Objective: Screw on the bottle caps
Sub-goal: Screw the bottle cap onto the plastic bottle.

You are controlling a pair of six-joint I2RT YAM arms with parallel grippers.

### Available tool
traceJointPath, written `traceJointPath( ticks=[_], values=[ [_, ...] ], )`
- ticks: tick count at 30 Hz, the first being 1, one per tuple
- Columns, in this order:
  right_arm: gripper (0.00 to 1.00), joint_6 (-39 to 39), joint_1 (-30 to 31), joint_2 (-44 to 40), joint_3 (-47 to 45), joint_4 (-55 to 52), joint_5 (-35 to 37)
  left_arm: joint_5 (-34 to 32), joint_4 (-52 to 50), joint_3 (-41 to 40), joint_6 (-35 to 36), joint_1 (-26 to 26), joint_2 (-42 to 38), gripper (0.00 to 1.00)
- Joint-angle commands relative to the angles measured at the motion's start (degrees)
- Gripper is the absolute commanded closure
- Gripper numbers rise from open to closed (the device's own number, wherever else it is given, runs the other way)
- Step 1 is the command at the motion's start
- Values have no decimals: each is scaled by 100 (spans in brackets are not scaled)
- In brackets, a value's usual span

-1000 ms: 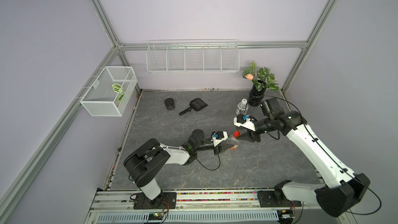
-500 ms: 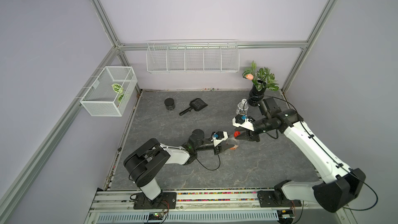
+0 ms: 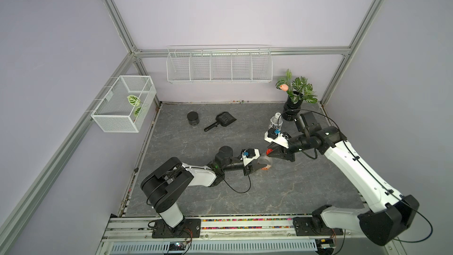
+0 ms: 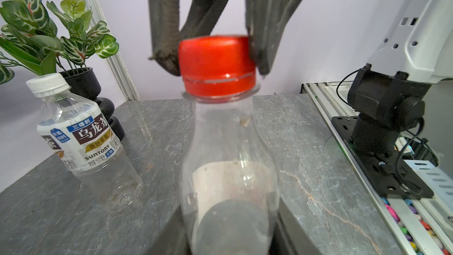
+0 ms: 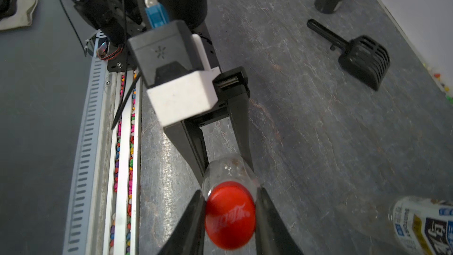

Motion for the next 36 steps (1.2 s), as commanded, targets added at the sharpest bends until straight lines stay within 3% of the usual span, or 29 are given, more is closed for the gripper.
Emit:
traceJointPath(
  ticks=[1, 7, 9, 12, 15, 19, 22, 27, 32, 36],
  values=[
    [100, 1825, 523, -82, -299, 157, 1885, -93, -200, -51, -97, -14, 103, 55],
    [100, 5464, 1606, -97, -430, 508, 4235, -529, 108, -107, -196, -14, 55, 55],
    [100, 6611, 2152, 71, -267, 164, 5506, -723, 183, -140, -194, -15, 33, 55],
    [100, 7787, 2735, 579, 153, -609, 6711, -899, 324, -206, -217, -9, 4, 56],
    [100, 8498, 3024, 969, 387, -977, 7174, -1013, 347, -254, -222, -22, -28, 56],
    [100, 8833, 3281, 903, 256, -561, 7433, -1248, 244, -308, -140, -39, -137, 56],
    [100, 8423, 3325, 556, -36, 235, 7402, -1394, 65, -294, -67, -38, -183, 56],
    [58, 6977, 3321, -317, -892, 1962, 7314, -1718, -158, -207, -108, -26, -142, 56],
    [35, 5663, 3161, -843, -1237, 2679, 6742, -2209, -62, -176, -317, -4, -33, 56],
    [23, 5424, 2680, -1285, -1323, 3038, 5979, -2207, -22, -15, -476, 164, 187, 56]
  ],
)
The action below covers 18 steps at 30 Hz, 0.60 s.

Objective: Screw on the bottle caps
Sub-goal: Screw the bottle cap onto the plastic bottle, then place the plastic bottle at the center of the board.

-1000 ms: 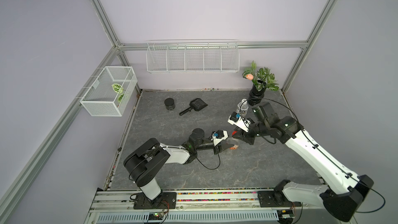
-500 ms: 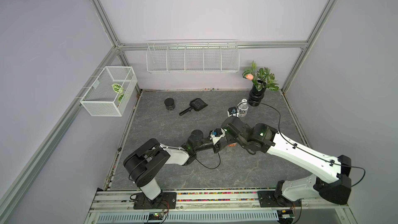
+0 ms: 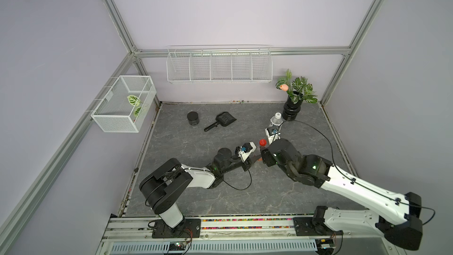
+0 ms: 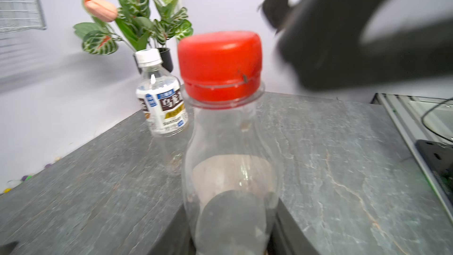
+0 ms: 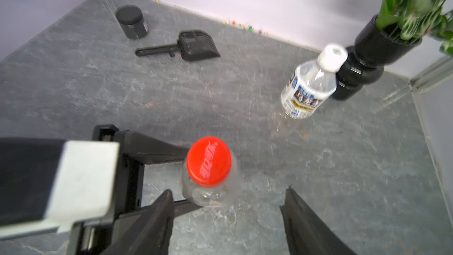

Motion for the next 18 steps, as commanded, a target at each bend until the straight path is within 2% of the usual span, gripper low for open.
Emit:
traceJointPath(
  ticks=[1, 6, 11, 18],
  values=[
    [22, -586, -413, -480, -158, 750, -677, -297, -157, 174, -117, 163, 321, 56],
    [20, -865, -1006, -1183, -919, 1237, -866, -137, 39, 460, -205, 352, 674, 56],
    [20, -902, -1496, -1692, -1271, 1008, -950, 323, 401, 530, -61, 426, 906, 54],
    [20, -1199, -1604, -1893, -1280, 731, -661, 613, 643, 463, -23, 426, 962, 37]
  ],
)
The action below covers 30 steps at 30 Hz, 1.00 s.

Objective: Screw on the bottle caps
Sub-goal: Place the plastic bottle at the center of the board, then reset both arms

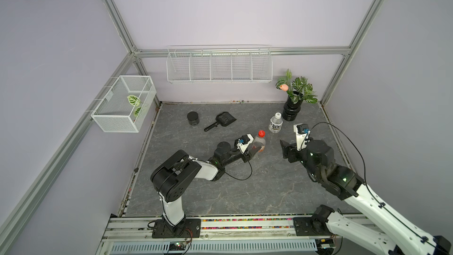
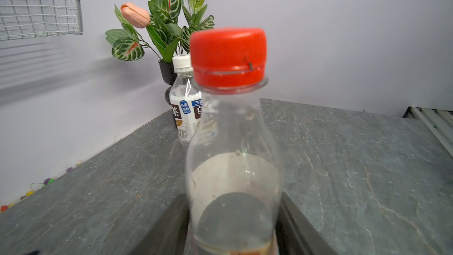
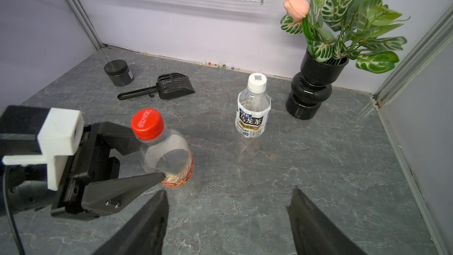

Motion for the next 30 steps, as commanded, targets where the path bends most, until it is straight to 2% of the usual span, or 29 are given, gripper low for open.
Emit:
traceJointPath(
  ticks=[1, 13, 14, 15, 21, 24, 27, 30],
  values=[
    [20, -246, -58, -90, -58, -103, 141, 179, -20, -52, 47, 8, 118, 36],
    [19, -272, -147, -202, -356, 63, 190, -121, 31, -186, 60, 12, 1, 27],
    [19, -279, -147, -234, -382, 72, 203, -136, 49, -210, 75, 8, -25, 24],
    [19, -287, -154, -277, -424, 73, 224, -147, 97, -249, 83, 9, -53, 0],
    [14, -428, -205, -636, -655, 121, 170, -228, -192, -536, 225, 9, -698, 0],
    [4, -517, -293, -690, -784, -7, 631, -353, -805, -817, 301, 9, -1349, 0],
    [2, -621, -626, -608, -1146, 269, 778, -1089, -1810, -1020, 87, 44, -2002, 0],
    [1, -574, -1230, -438, -1671, 887, 493, -1571, -2029, -1338, -170, 313, -2358, 0]
  ],
)
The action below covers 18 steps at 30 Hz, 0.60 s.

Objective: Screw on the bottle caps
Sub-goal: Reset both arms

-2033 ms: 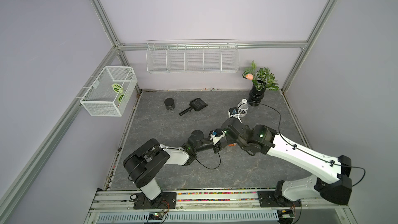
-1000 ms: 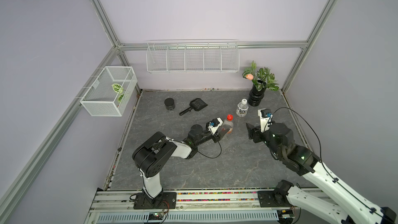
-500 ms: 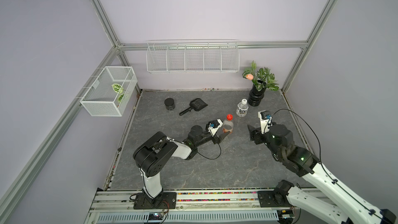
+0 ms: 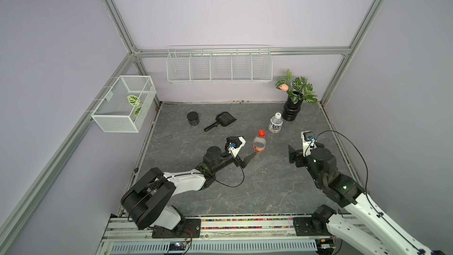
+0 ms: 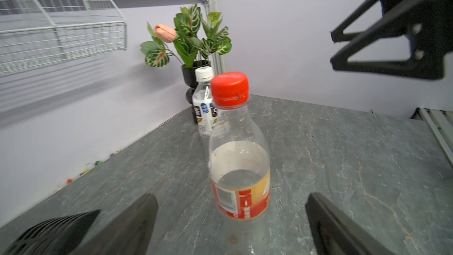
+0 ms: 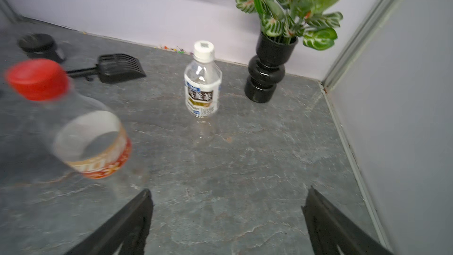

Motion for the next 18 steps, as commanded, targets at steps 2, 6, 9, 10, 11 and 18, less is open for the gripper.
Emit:
traceJointPath(
  ticks=[2, 6, 9, 10, 11, 18],
  values=[
    [2, 59, -761, 209, -735, 856, 79, -1030, -1003, -365, -603, 493, -449, 0],
    [1, 34, -1239, 203, -1598, 2284, 222, -1894, -1563, -429, -1196, 1152, -945, 0],
    [1, -126, -1407, 514, -2402, 3973, 397, -2570, -2071, -458, -1777, 1852, -1174, 0],
    [1, -148, -1448, 725, -2548, 4364, 412, -2591, -2083, -517, -2234, 2204, -1196, 0],
    [1, -117, -1466, 943, -2579, 4494, 384, -2572, -2066, -579, -2563, 2491, -1197, 0],
    [1, -648, -1566, 2707, -2458, 6379, -59, -2684, -2168, -761, -3501, 3388, -1670, 0]
  ],
)
